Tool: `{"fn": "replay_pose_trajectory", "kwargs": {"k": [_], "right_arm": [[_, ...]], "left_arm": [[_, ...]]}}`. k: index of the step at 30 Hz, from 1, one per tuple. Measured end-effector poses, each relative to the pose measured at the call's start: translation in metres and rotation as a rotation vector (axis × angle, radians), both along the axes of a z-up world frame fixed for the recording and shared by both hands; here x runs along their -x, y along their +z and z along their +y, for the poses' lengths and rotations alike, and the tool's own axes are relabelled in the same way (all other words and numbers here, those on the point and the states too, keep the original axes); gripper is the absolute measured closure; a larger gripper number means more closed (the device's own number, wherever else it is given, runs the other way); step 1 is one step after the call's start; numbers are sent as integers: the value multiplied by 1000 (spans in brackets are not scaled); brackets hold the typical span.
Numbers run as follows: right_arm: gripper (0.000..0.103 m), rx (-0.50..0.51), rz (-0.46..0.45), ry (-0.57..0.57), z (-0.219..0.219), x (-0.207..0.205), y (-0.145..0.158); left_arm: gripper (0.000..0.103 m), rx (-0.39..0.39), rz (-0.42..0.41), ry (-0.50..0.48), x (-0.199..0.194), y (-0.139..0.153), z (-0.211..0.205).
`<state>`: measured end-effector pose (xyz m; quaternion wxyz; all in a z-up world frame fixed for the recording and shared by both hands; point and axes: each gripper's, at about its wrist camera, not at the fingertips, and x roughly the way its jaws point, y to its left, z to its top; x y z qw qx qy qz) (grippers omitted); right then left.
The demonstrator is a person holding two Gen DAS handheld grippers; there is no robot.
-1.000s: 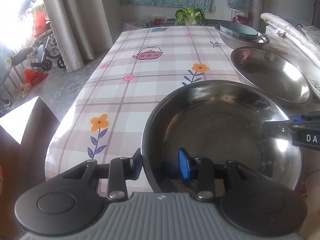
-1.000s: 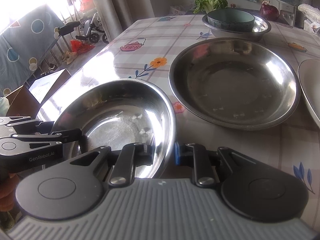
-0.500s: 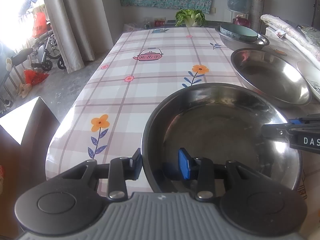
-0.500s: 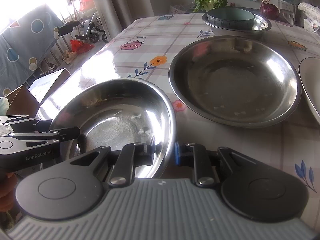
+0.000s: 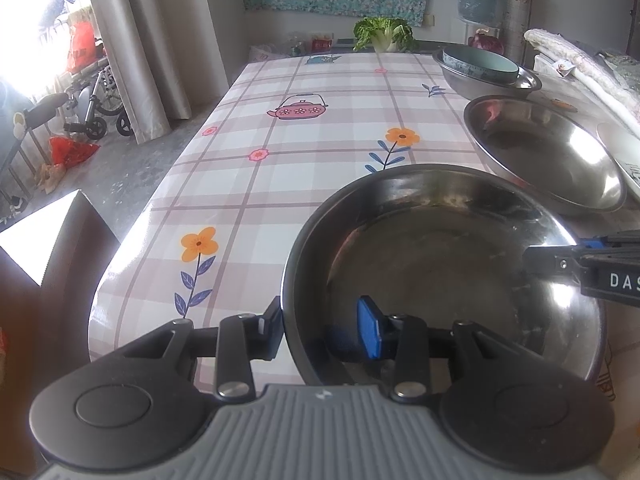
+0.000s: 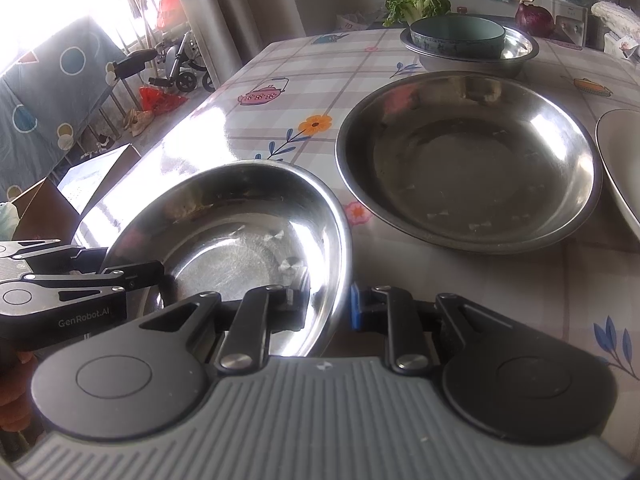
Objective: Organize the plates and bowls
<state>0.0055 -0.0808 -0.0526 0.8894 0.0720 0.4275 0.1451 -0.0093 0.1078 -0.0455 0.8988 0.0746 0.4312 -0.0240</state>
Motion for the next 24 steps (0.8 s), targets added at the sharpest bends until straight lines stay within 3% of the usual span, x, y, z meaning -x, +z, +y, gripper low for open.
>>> {"fn": "replay_pose_trajectory", "kwargs": {"k": [24], "right_arm": [[83, 8, -1, -6, -2, 0, 2]], "left_arm": [[64, -11, -11, -11, 4, 4, -3]]}}
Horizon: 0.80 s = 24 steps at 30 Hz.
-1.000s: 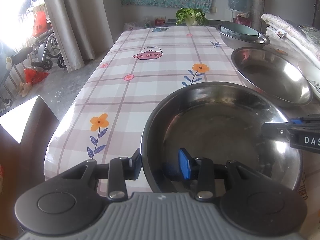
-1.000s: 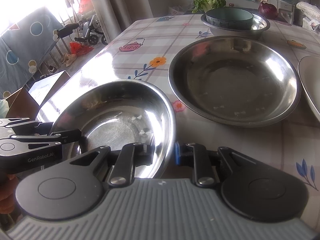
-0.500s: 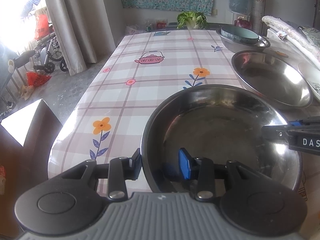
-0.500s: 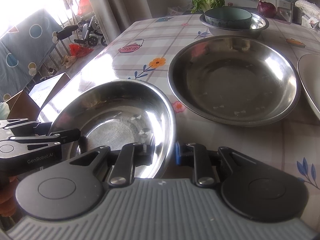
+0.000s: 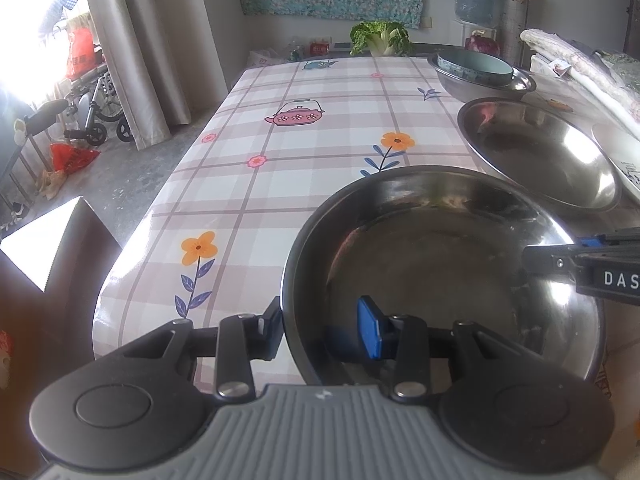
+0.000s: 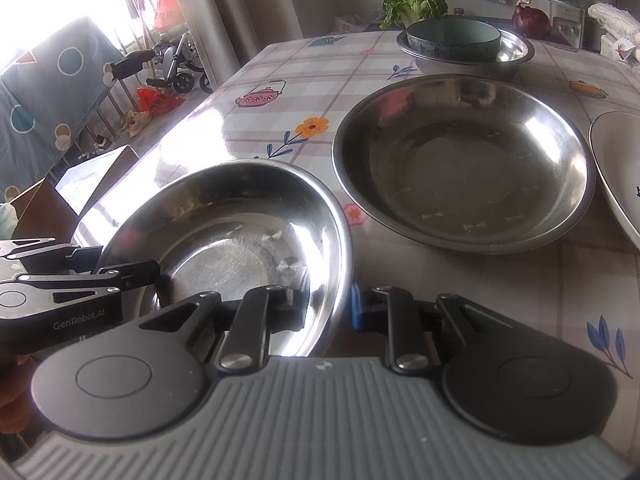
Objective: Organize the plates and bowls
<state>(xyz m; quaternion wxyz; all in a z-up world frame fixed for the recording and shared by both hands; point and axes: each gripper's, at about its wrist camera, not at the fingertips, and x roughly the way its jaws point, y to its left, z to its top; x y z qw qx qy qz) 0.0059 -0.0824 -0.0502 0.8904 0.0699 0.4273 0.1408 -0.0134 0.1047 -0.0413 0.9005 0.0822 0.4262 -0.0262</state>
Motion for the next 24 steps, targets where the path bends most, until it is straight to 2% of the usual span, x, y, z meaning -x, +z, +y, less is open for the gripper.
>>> {"fn": "replay_pose_trajectory", "kwargs": {"k": [24], "right_arm": [[81, -5, 6, -1, 0, -1, -3]], "left_arm": [[62, 2, 8, 0, 1, -2, 0]]}}
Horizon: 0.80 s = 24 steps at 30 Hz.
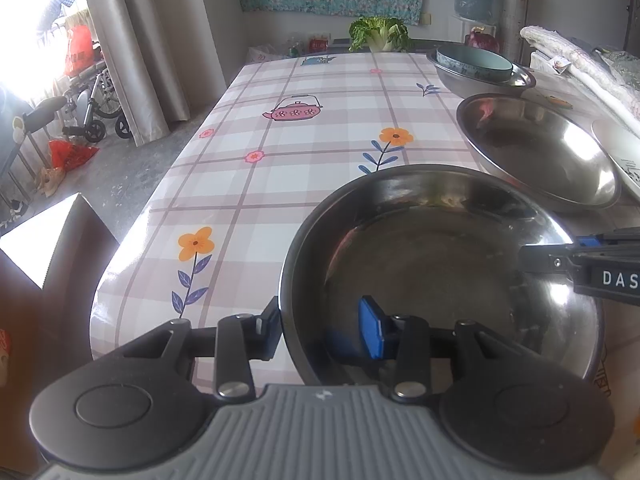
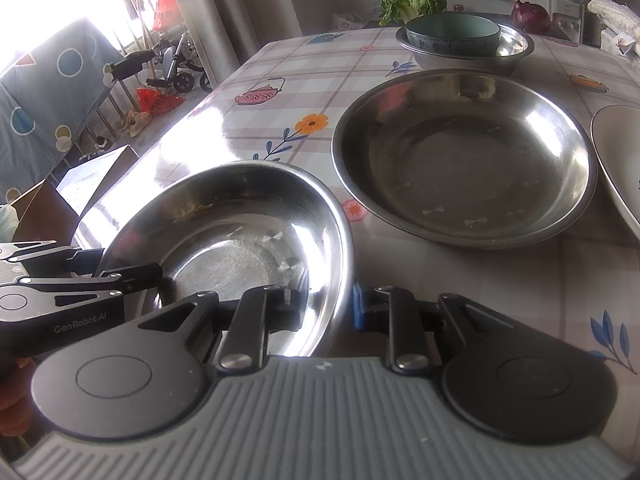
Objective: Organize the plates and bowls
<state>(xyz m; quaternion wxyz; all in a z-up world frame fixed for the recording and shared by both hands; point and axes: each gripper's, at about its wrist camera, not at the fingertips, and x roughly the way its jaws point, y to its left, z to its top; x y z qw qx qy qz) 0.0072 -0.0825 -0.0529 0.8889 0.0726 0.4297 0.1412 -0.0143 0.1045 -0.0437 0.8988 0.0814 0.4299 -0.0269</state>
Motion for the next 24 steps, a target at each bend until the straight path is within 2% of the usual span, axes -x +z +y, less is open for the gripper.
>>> {"fn": "replay_pose_trajectory", "kwargs": {"k": [24], "right_arm": [[81, -35, 4, -21, -10, 3, -1]], "left_arm": [[62, 57, 7, -4, 1, 3, -1]]}}
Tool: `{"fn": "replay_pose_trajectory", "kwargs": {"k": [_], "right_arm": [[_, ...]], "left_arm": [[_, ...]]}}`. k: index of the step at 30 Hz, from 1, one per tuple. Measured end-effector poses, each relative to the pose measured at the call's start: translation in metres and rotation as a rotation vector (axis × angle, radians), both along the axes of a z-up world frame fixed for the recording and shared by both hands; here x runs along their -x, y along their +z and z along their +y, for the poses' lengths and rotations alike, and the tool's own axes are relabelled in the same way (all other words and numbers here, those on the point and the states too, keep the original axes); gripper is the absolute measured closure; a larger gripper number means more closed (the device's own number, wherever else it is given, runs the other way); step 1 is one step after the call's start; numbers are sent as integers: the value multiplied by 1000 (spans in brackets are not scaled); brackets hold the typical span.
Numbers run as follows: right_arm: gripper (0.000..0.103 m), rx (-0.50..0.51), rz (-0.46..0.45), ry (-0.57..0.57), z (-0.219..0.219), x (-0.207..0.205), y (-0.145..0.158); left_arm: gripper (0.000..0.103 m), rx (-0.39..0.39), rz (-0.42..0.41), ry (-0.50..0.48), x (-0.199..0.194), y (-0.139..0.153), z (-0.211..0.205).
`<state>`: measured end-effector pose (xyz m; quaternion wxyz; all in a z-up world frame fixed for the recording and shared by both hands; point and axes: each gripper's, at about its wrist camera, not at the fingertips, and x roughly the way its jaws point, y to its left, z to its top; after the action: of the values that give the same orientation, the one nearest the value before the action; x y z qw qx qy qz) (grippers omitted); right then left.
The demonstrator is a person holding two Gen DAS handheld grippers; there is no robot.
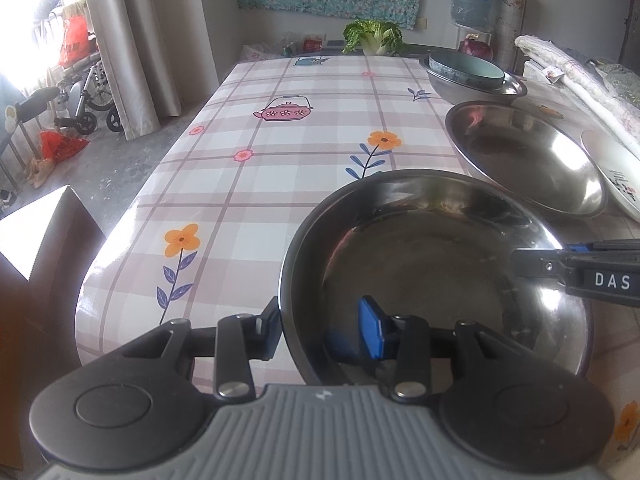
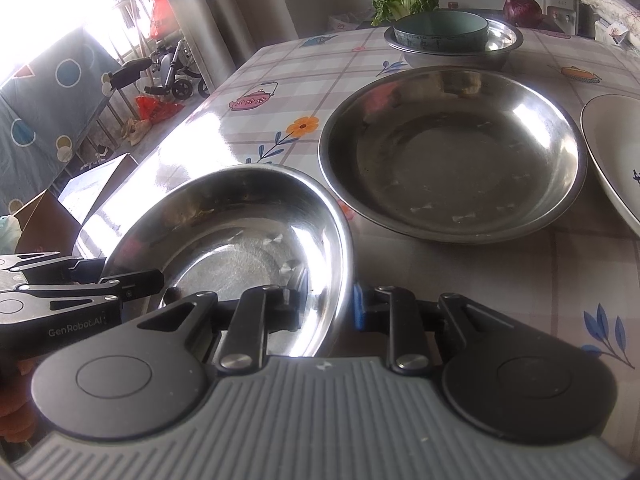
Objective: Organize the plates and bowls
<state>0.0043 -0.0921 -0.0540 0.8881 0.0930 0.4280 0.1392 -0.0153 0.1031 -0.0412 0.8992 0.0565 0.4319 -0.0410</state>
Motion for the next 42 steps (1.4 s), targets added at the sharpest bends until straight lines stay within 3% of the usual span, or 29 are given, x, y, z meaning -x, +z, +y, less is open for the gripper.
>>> {"fn": "replay_pose_trajectory", "kwargs": {"k": [7, 17, 42], "right_arm": [[81, -42, 5, -12, -8, 1, -2], [83, -49, -1, -22, -11, 2, -2], [84, -20, -51, 3, -2, 7, 14]], "left_arm": [[63, 29, -3, 12, -1, -1, 3], [84, 49, -4, 60, -2, -2, 11], [85, 55, -52, 81, 7, 15, 19]]}}
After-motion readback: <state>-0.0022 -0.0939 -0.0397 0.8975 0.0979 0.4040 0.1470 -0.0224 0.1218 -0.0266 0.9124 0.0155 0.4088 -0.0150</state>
